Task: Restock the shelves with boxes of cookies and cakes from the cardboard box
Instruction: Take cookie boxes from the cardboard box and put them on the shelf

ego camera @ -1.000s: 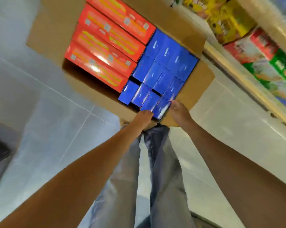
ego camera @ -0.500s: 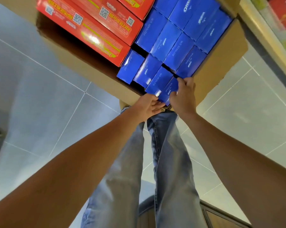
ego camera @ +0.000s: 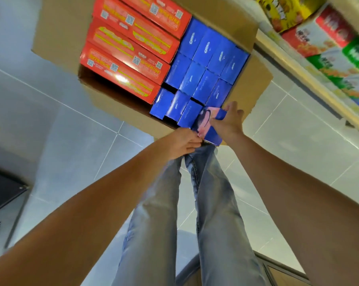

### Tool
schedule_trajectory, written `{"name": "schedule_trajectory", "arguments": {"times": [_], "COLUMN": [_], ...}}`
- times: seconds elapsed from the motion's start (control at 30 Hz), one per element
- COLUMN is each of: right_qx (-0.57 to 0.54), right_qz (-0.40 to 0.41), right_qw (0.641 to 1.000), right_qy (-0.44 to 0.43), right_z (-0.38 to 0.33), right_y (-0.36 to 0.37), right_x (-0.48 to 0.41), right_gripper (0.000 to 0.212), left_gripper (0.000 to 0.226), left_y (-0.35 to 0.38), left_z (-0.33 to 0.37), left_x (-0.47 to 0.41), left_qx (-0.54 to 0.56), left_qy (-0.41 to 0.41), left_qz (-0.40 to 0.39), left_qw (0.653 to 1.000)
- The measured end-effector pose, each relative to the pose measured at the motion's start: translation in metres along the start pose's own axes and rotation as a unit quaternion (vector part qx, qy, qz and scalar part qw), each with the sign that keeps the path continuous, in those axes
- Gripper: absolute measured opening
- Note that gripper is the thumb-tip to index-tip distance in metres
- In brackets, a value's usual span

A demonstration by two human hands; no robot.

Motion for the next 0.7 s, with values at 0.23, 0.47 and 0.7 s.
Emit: {"name": "schedule_trajectory", "arguments": {"times": [0.23, 0.47, 0.7], "right_qx": [-0.032, -0.112, -0.169], "right_qz": [-0.021, -0.091, -0.036], "right_qw": [0.997, 0.979, 0.941], "right_qy": [-0.062, -0.147, -0.291], "right_z": [-0.035, -0.12, -0.208], "right_y": [-0.105, -0.207, -0.339], "right_x": [0.082, 0.18, 0.322], "right_gripper": [0.033, 0.033, 0.03], "left_gripper": [0.029, 0.058, 0.007], "left_y": [0.019, 0.117, 0.199], "left_z": [0.132, 0.193, 0.255], "left_x": [0.094, 0.223, 0.403], "left_qx": [-0.35, -0.507, -0.563], "left_qy": [0.155, 0.21, 0.34], "left_qz": [0.12, 0.025, 0.028], "left_qw": [0.916, 0.836, 0.753]}}
Point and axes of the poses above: each hand's wrist, its own x-axis away from the middle knuckle, its own y-axis out of the palm, z = x × y, the point moved 4 cm from there along -x, towards the middle knuckle, and after that the axes turned 6 degrees about -z, right-handed, at the moved point
